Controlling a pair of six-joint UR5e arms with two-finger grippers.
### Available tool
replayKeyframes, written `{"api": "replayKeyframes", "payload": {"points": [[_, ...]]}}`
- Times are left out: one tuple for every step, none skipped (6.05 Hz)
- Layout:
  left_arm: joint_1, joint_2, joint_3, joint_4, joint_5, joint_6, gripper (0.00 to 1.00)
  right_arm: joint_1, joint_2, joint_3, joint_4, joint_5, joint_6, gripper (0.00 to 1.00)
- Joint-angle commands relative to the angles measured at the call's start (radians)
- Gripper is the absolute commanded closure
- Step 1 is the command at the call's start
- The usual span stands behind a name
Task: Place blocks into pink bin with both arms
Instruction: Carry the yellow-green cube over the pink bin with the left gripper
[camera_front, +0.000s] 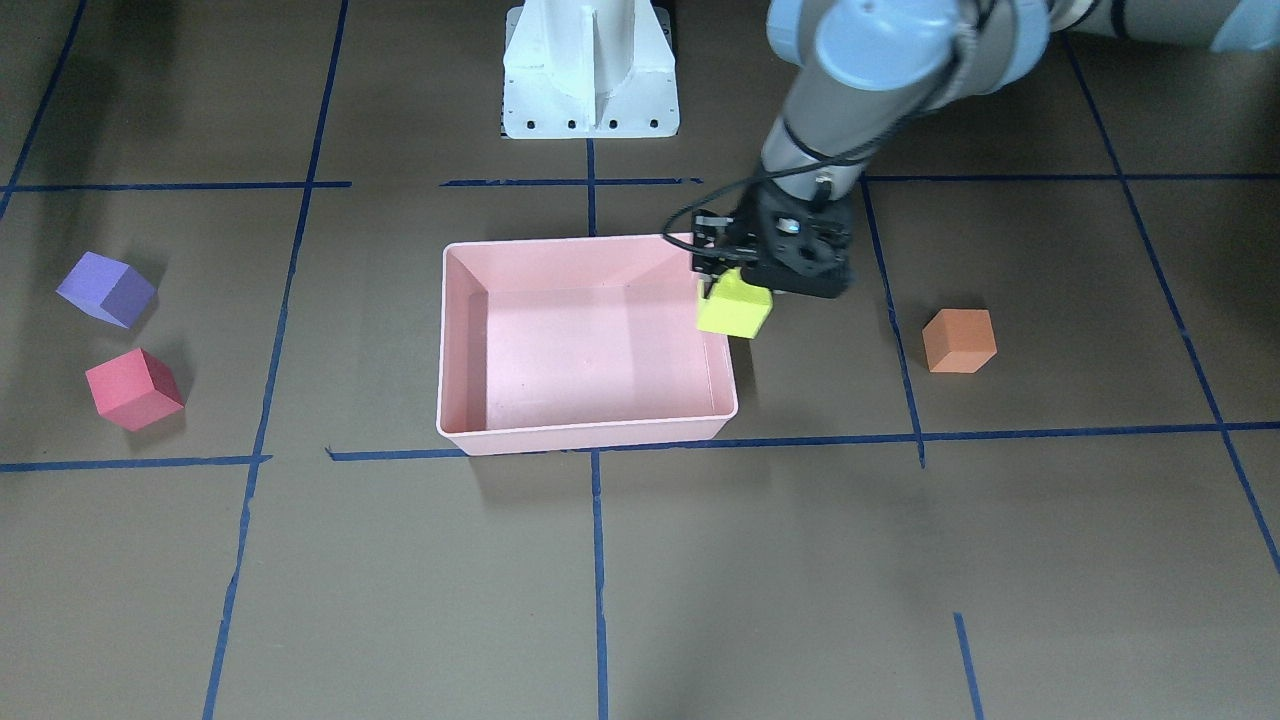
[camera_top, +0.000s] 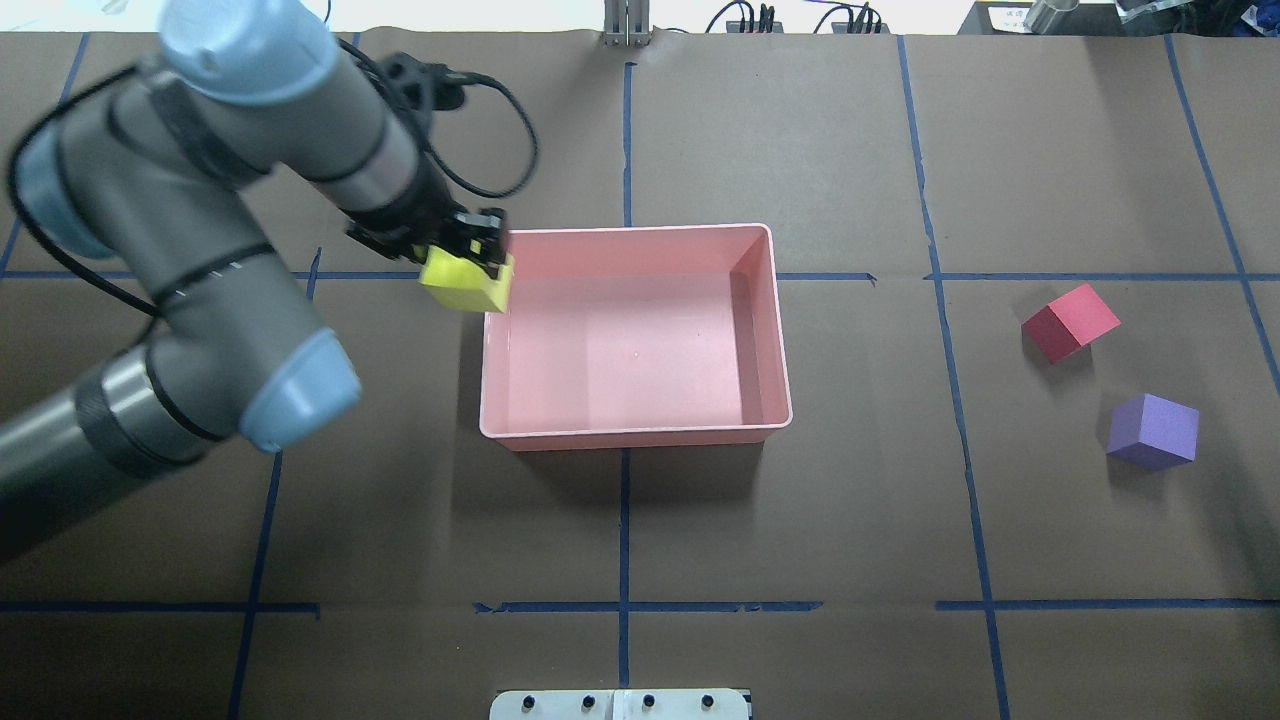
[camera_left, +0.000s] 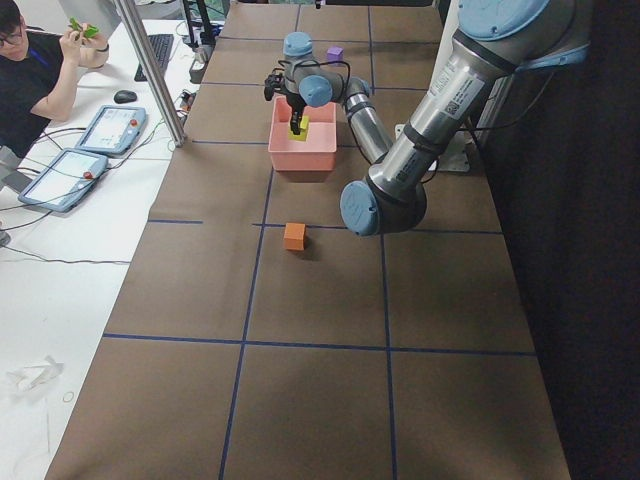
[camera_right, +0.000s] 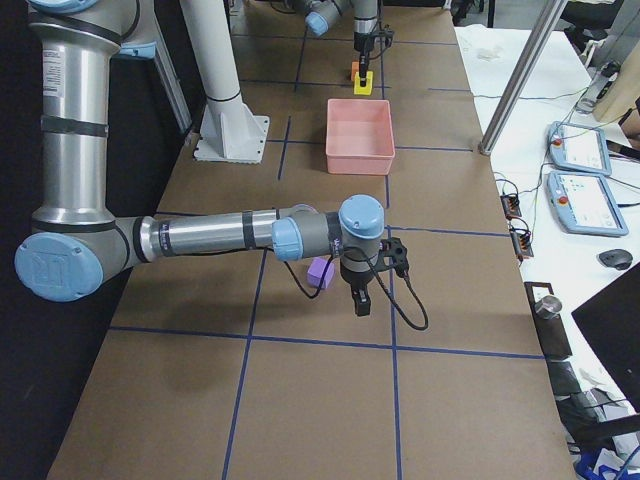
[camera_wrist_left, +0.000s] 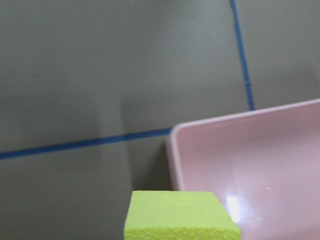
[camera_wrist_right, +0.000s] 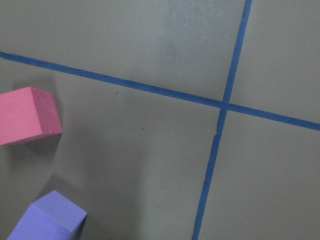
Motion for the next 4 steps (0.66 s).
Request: {"api": "replayKeyframes", "payload": {"points": [[0.045, -0.006, 0.002, 0.007, 0.032, -0.023, 0.0, -0.002, 0.0, 0.008, 0.003, 0.027, -0.004, 0.0], [0.045, 0.003, 0.002, 0.007, 0.03, -0.01, 0.0, -0.066, 0.034, 0.011, 0.053, 0.043, 0.003, 0.0], [0.043, 0.006, -0.001, 0.007, 0.03, -0.008, 0.0, -0.152, 0.096, 0.006, 0.063, 0.036, 0.002, 0.0], [0.043, 0.006, -0.001, 0.007, 0.032, -0.008, 0.0, -0.212, 0.17, -0.015, 0.063, 0.025, 0.052, 0.0]]}}
